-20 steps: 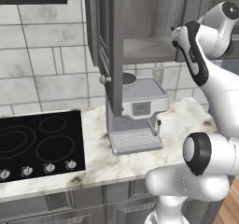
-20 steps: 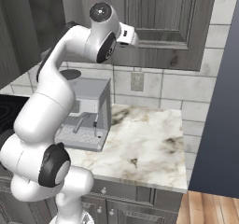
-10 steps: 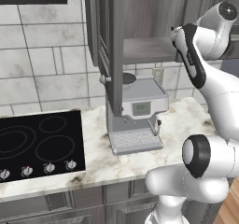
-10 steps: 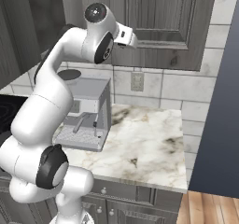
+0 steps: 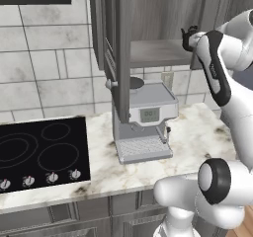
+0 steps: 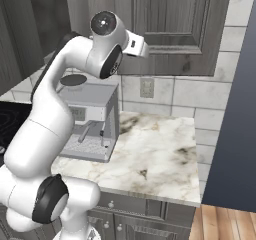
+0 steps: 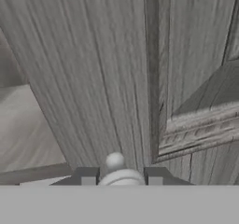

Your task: Open the cabinet, pick the kettle from the cabinet, and place it in the sink.

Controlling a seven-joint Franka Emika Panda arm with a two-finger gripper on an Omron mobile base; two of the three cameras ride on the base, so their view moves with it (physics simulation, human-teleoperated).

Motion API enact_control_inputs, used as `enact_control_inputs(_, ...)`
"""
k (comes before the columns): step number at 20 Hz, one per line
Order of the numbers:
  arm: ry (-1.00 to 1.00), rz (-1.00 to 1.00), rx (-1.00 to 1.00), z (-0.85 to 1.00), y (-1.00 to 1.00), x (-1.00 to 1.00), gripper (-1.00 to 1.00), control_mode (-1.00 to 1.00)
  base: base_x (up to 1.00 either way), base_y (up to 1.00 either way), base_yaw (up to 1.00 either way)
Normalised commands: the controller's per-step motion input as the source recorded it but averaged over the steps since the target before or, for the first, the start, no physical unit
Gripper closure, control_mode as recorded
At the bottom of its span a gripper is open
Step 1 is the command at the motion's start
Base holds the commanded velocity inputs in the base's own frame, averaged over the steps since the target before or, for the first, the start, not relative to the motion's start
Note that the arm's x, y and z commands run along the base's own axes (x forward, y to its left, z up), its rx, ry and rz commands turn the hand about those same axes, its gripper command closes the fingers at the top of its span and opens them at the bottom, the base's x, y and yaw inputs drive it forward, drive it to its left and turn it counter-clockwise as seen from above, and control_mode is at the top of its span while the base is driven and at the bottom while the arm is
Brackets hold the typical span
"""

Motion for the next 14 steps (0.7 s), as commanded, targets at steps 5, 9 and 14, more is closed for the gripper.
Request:
enact_control_inputs(5, -0.13, 0.00, 0.00, 0.00, -0.21, -0.52, 1.00, -1.00, 0.00, 0.00, 0.00)
enact_control_inputs(9, -0.10, 0.00, 0.00, 0.03, -0.28, -0.48, 1.00, -1.00, 0.00, 0.00, 0.00)
enact_control_inputs(14, -0.02, 0.00, 0.00, 0.08, -0.34, -0.45, 1.00, -1.00, 0.00, 0.00, 0.00)
